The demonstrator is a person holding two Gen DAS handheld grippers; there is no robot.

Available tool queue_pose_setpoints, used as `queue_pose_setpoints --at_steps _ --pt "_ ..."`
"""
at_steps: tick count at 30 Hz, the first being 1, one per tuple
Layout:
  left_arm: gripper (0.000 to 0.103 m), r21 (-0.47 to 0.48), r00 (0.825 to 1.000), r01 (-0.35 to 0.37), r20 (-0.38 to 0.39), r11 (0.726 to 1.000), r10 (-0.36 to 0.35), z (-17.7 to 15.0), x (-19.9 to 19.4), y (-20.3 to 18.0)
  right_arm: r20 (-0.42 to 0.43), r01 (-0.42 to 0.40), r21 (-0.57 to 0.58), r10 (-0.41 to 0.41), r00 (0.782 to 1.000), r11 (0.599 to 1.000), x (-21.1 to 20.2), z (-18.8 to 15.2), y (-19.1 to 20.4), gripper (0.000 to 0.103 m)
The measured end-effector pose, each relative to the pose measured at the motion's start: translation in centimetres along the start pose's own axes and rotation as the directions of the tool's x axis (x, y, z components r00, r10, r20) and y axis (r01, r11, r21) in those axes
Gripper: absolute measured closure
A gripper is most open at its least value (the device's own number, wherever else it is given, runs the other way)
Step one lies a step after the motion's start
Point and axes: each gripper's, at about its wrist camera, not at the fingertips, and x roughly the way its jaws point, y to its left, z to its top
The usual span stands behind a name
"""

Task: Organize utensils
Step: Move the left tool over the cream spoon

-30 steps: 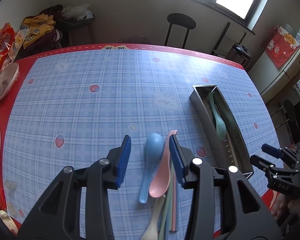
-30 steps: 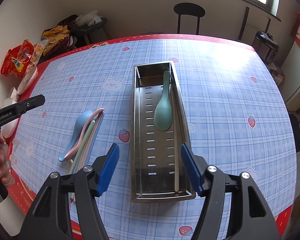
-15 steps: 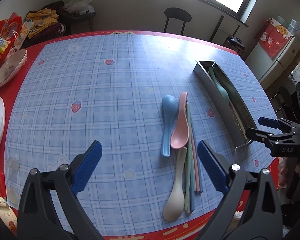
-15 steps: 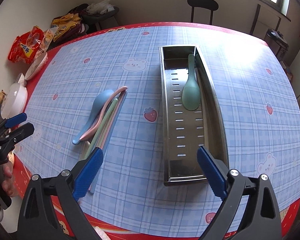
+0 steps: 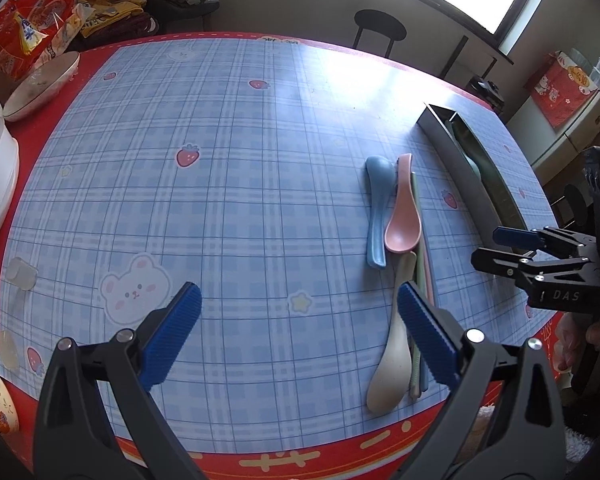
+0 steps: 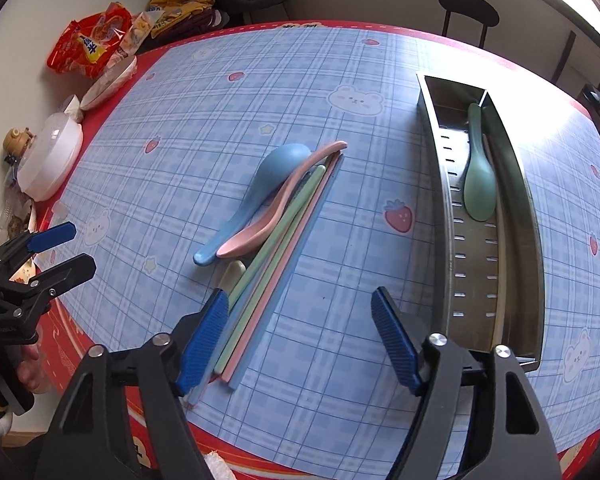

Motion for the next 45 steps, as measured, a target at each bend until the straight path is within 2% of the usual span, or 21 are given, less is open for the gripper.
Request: queue_pose_setpoints --at_steps 4,7,12,14,16,20,23,30,35,41,45 --pt "0.007 0.002 0.999 0.034 0.012 0.999 -0.034 0.4 0.1 0.2 -0.026 0.007 -0.021 -0.007 1.0 1.0 1.0 0.2 0.5 0.058" --pt "0.007 -0.001 0.999 0.048 0.009 0.999 -0.048 0.7 0.7 0.1 -0.045 0.014 -0.038 -0.015 0.999 0.999 1.9 0.2 0.7 0.063" --pt "0.009 0.007 0.997 0.078 -0.009 0.997 -0.078 0.7 1.8 -0.5 -0.078 0.033 -0.065 -0.038 0.996 0.997 3.5 0.3 1.2 0.066" --pt "0.015 0.029 0.996 0.089 -0.033 0.996 -0.088 0.4 2.5 -1.2 -0.085 0.031 -0.064 -0.037 0.996 0.997 3.9 0.4 1.2 0.067" --pt "0.026 0.055 0.993 0.102 -0.064 0.993 -0.098 -0.3 3.3 -2.1 -0.09 0.025 -0.062 -0.031 0.995 0.998 4.1 0.3 1.3 0.067" --pt "0.026 0.119 0.98 0.17 -0.126 0.978 -0.155 -1.9 5.0 -4.3 -0.093 0.001 -0.046 -0.005 0.996 0.999 4.0 -0.1 1.0 0.067" --pt "0.027 0.162 0.977 0.165 -0.159 0.973 -0.139 -2.7 6.0 -5.6 -0.096 -0.015 -0.036 0.011 0.995 0.999 3.9 -0.7 0.8 0.067" --pt "0.038 0.199 0.982 0.114 -0.169 0.973 -0.08 -2.7 6.9 -6.7 -0.097 -0.041 -0.003 0.04 0.994 0.999 3.7 -1.5 0.3 0.067" --pt "0.038 0.225 0.983 0.096 -0.173 0.969 -0.057 -2.8 7.4 -7.6 -0.102 -0.043 -0.007 0.042 0.994 0.999 4.0 -2.0 0.6 0.067" --pt "0.038 0.281 0.99 0.024 -0.141 0.959 0.016 -3.0 8.3 -9.1 -0.096 -0.007 -0.05 0.002 0.995 0.999 4.6 -1.2 1.4 0.067" --pt "0.038 0.29 0.991 0.004 -0.129 0.957 0.035 -2.8 8.6 -9.6 -0.085 -0.001 -0.053 -0.003 0.996 0.999 4.8 -1.0 1.6 0.067"
